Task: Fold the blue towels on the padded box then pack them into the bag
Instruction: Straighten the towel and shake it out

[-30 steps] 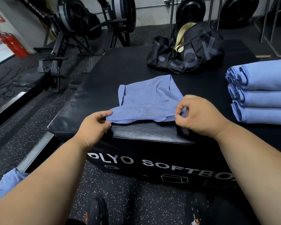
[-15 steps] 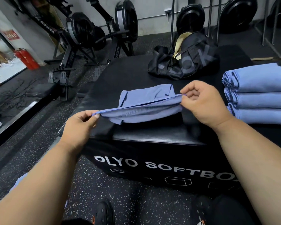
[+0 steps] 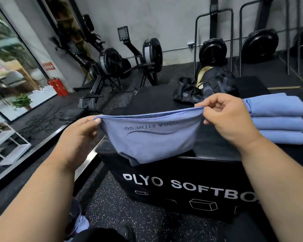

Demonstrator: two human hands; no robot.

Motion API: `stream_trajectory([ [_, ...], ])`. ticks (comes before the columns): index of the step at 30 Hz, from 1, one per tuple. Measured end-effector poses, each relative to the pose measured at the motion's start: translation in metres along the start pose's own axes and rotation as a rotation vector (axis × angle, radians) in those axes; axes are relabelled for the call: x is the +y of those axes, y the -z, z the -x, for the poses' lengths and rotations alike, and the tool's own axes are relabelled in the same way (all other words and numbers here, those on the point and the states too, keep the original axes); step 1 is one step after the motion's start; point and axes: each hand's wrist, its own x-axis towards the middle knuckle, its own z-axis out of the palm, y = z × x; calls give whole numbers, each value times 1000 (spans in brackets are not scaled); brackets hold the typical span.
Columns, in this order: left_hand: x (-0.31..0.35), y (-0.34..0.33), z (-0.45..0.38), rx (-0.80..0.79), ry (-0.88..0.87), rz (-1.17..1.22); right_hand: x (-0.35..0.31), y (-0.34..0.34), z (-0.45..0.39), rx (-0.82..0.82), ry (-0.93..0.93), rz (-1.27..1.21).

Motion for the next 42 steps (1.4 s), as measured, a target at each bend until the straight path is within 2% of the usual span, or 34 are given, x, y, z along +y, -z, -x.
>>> stream_trajectory([
  [4,30,20,24,-22,77,41,-36,-18,10,46,-55,-184],
  [7,36,32,43,-2,127,-24,-53,-28,21,7,-77,-116],
  [10,42,38,62,87,100,25,-79,-29,27,38,-55,-164],
  [12,43,41,76,112,142,36,-92,-32,30,12,-16,-121],
  [17,49,54,99,75,85,124,-122,-37,44,0,97,-56],
  [25,49,64,115,100,76,192,-122,-46,71,36,72,-60],
  [32,40,63,124,199,280,332,-111,-46,94,36,-34,-25],
  [39,29,65,138,151,418,280,-100,-37,101,13,-179,-50],
  [42,25,58,140,186,437,274,-96,-38,106,0,-227,-88],
])
